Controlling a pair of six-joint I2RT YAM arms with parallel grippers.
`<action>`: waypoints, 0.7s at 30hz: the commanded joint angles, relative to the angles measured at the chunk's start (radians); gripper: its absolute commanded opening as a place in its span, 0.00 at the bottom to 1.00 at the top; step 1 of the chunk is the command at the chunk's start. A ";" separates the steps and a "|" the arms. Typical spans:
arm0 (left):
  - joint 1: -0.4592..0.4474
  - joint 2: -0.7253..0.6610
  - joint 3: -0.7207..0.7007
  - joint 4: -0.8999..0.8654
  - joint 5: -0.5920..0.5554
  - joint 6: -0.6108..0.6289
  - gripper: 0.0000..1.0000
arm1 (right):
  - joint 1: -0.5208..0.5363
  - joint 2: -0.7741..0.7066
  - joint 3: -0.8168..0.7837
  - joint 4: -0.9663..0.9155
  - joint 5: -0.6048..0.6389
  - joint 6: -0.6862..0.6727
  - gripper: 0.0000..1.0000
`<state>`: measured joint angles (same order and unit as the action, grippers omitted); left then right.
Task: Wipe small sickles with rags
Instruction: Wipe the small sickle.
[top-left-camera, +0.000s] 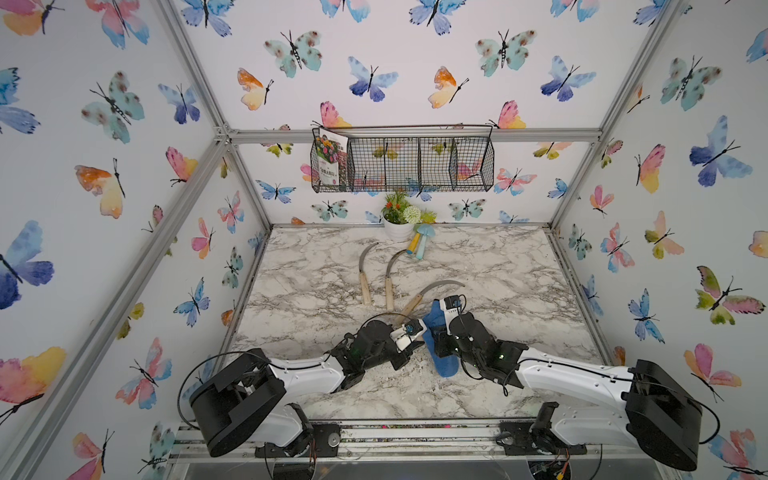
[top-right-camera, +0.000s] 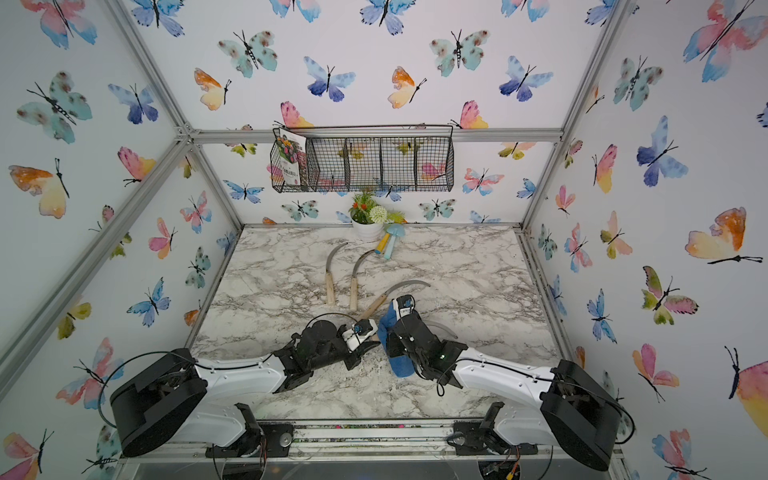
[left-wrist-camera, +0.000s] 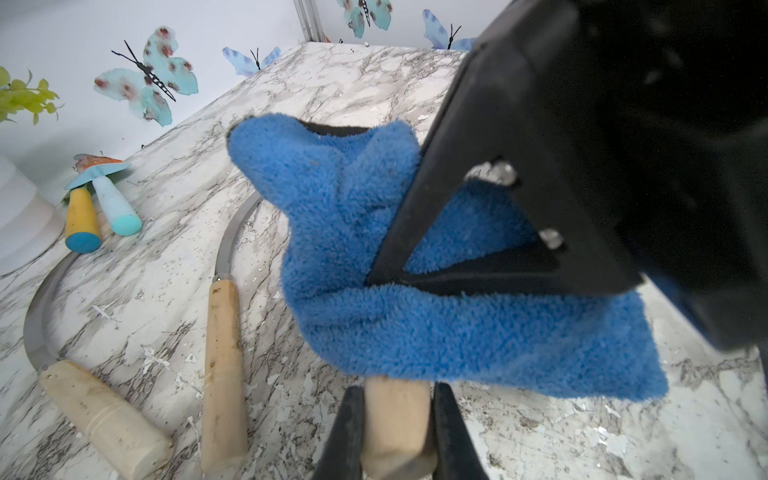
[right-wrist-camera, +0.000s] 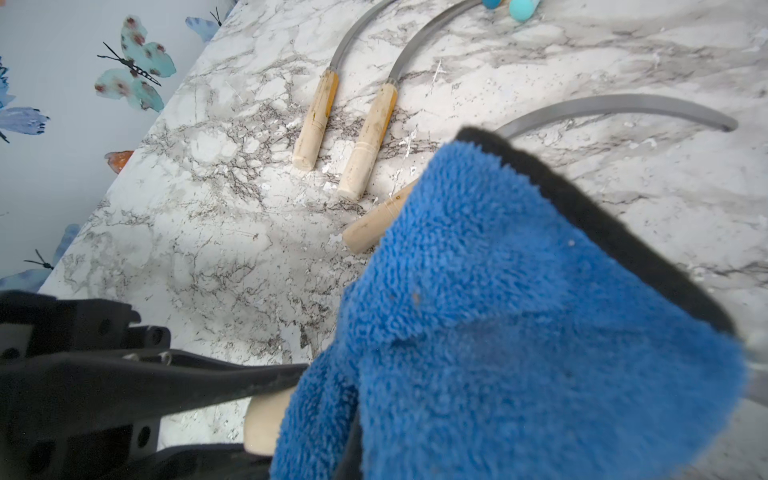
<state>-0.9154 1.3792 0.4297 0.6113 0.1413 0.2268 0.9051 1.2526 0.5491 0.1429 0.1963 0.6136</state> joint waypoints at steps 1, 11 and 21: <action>-0.004 -0.051 0.002 0.128 -0.001 0.007 0.00 | -0.154 -0.004 -0.087 -0.035 -0.044 0.017 0.02; -0.004 -0.083 -0.051 0.215 -0.188 -0.011 0.00 | -0.269 -0.178 -0.137 -0.114 0.026 0.107 0.02; -0.010 -0.031 -0.041 0.235 -0.296 0.010 0.00 | -0.457 -0.272 -0.012 -0.401 0.330 0.158 0.02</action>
<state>-0.9241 1.3308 0.3717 0.7918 -0.0635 0.2249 0.5053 0.9882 0.4877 -0.1608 0.4152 0.7750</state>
